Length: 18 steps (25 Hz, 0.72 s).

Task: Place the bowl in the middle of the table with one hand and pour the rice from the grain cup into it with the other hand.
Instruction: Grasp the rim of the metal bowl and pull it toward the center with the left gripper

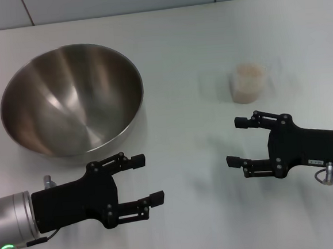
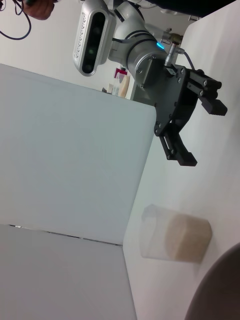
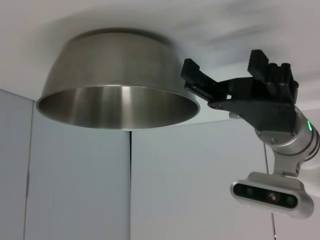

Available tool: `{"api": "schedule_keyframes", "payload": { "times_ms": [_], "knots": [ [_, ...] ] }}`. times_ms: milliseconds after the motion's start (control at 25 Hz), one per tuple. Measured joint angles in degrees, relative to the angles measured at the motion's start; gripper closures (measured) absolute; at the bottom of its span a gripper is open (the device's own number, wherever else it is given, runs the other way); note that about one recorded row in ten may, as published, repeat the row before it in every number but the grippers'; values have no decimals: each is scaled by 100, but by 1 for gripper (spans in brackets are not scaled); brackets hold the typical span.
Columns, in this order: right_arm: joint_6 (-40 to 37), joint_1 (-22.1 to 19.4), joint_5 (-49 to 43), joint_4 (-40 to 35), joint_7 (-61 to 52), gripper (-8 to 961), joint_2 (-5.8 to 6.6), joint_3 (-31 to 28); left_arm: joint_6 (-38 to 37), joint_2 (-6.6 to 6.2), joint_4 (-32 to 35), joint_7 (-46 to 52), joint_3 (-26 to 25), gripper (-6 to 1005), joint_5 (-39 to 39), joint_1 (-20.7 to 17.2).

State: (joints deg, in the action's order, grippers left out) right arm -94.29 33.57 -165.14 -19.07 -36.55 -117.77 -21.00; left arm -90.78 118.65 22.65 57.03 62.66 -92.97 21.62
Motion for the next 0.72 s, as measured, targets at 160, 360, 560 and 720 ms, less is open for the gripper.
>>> {"api": "schedule_keyframes", "payload": {
  "times_ms": [160, 360, 560, 720],
  "knots": [
    [0, 4, 0, 0, -4, 121, -1, 4, -2, 0, -5, 1, 0, 157, -2, 0],
    [0, 15, 0, 0, -6, 121, -3, 8, -7, 0, -7, 2, 0, 162, -2, 0],
    [0, 18, 0, 0, -9, 121, -10, 5, -16, 0, -7, 9, 0, 168, -2, 0],
    [0, 26, 0, 0, -10, 121, -10, 0, -41, 0, -6, 10, 0, 172, -2, 0]
  ]
}}
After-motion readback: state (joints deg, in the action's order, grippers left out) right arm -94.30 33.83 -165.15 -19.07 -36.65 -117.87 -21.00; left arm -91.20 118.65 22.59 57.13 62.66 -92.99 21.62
